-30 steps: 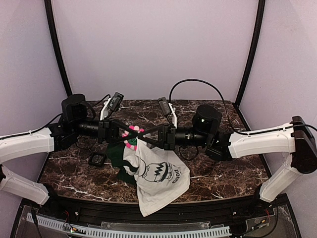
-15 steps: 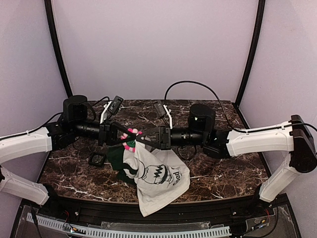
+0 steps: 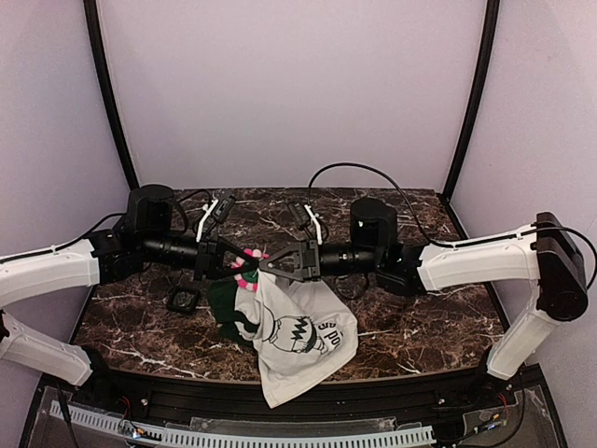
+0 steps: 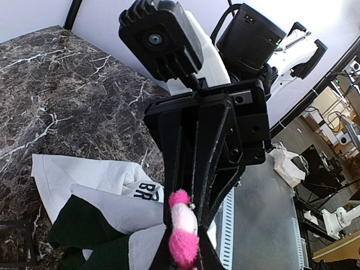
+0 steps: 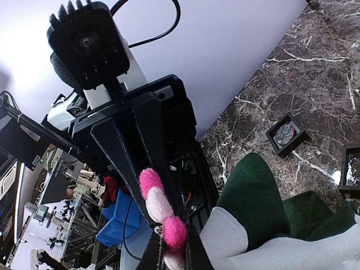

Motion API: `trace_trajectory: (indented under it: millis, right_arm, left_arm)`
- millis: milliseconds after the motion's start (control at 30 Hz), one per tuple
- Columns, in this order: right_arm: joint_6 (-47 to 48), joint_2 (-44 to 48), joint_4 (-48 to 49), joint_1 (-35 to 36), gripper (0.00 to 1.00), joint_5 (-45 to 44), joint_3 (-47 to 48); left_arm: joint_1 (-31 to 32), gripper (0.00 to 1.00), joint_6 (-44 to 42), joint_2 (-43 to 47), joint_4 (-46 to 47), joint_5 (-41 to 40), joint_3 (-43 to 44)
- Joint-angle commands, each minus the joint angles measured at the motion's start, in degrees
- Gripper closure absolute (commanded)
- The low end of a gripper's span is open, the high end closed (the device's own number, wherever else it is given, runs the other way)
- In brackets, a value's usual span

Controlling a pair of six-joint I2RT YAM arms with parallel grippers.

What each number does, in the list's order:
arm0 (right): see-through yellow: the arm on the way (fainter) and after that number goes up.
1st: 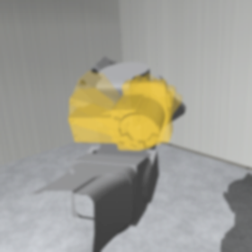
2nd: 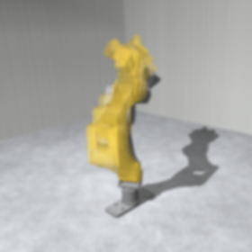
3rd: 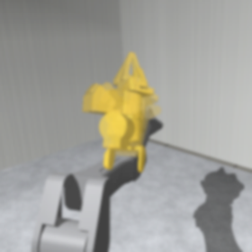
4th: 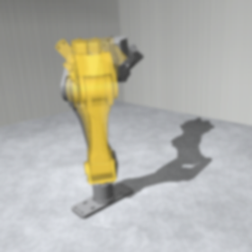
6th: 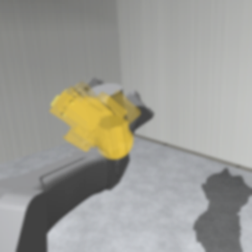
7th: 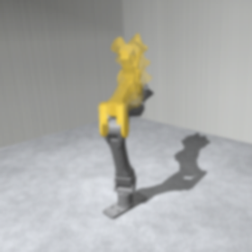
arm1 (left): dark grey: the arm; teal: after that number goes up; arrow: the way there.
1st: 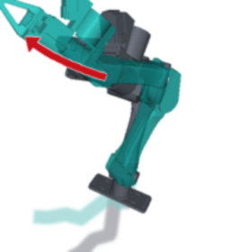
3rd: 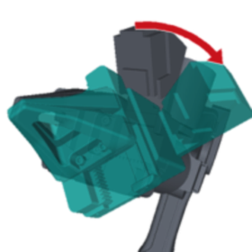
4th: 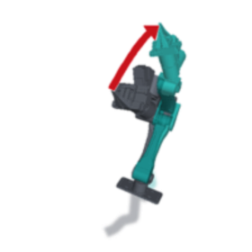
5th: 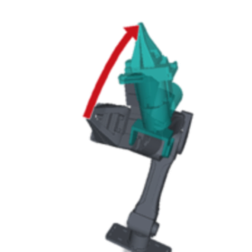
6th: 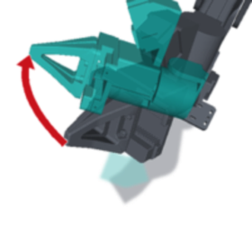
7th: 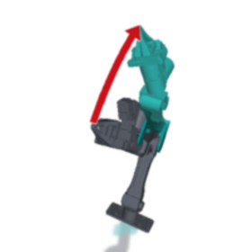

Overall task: Remove the brooch from the garment
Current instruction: Open the brooch on the crumpled clothing.

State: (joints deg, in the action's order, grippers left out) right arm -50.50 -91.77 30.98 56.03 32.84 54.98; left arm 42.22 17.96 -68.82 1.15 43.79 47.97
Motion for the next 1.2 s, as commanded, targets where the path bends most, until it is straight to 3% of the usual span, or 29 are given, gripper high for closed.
trace_trajectory:
  millis: [0,200,467,700,867,1167]
  right_arm:
    - [-2.74,-5.26,0.33,-1.89,1.00,-7.62,2.32]
    - [-1.58,-9.03,6.57,-1.87,1.00,0.00,4.90]
    - [2.52,-10.67,3.96,-1.97,1.00,6.93,8.54]
    - [4.24,-10.67,6.51,-1.98,0.91,11.88,9.32]
    - [5.29,-10.08,5.66,-1.86,0.85,9.94,9.92]
    - [4.85,-6.75,8.29,-1.23,0.68,1.74,6.50]
  left_arm:
    - [6.87,0.99,-4.10,-0.70,2.57,10.09,2.83]
    - [8.00,0.99,-1.73,-2.04,4.94,12.91,2.75]
    - [9.09,0.99,1.84,-3.45,8.54,17.50,2.75]
    - [9.78,0.99,5.12,-4.72,12.07,21.16,2.60]
    - [9.98,0.99,6.73,-5.69,13.38,21.65,2.58]
    - [9.88,0.99,7.44,-6.89,12.28,15.18,2.74]
